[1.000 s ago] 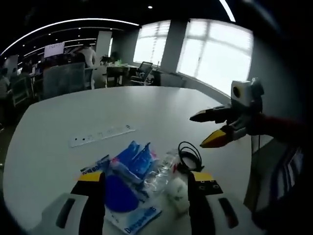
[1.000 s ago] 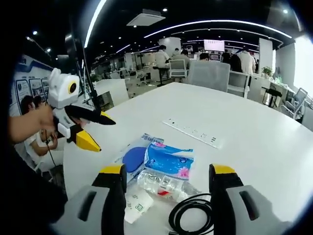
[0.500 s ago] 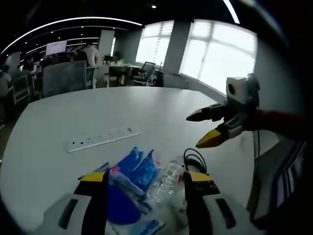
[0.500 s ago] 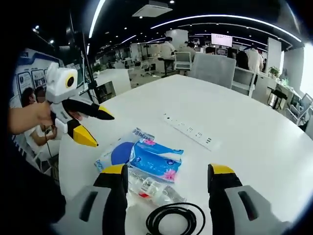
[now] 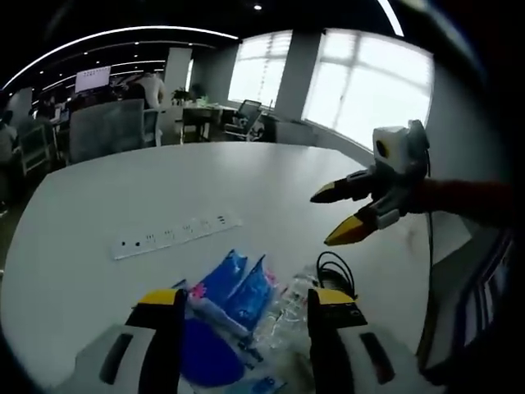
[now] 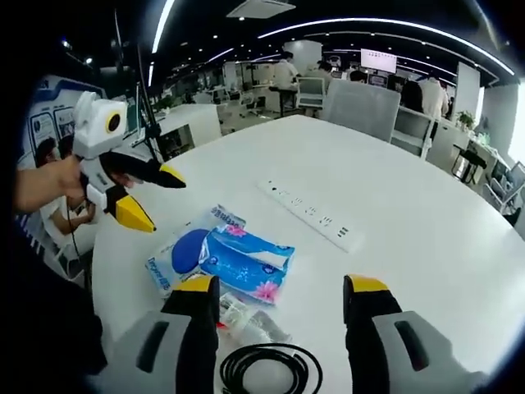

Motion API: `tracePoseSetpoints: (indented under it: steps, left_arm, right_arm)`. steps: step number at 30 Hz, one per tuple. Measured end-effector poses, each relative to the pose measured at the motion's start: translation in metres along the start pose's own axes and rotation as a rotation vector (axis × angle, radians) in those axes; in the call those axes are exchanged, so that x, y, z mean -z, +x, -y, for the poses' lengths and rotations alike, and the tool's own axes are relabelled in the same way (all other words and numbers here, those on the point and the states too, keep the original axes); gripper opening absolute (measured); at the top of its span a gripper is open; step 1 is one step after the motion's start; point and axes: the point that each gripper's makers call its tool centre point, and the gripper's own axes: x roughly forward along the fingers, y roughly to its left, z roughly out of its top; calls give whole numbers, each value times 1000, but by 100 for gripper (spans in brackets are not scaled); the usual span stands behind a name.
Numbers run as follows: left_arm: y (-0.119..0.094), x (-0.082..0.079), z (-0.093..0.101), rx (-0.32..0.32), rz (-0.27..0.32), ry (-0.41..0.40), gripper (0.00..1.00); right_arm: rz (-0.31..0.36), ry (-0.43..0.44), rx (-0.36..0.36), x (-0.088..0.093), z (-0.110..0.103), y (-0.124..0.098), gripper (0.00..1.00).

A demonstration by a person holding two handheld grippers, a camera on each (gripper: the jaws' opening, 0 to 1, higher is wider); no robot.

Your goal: Arrange the tabletop items into an orderly group along one side of the table until the central work area is clear of visible clutter.

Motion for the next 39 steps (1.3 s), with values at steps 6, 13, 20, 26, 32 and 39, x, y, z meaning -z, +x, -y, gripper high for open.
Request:
tracePoseSetpoints:
  steps: [6,13,20,26,32,39]
  left_arm:
    - [10,13,-1,-4,-10,-22,56]
    - [23,27,-6,-39,-19,-42,53]
    - [34,34,-13,-60,-19,-74,48]
    - [41,42,-17,-54,-33,-105,45]
    - [48,51,-17,-32,-54,-124,39]
    - [55,54,-19,-14,-67,-150,35]
  right_arm:
    - [-2,35,12,6,5,12,52]
    - [-17,87,11,18,7,26,42]
    - [-14,108,17,26,16,39,38]
    - [-21,134,5,33,15,53,34]
    - [-43,154,-11,42,12,64,28]
    - [-45,172,-20,46,12,78,24]
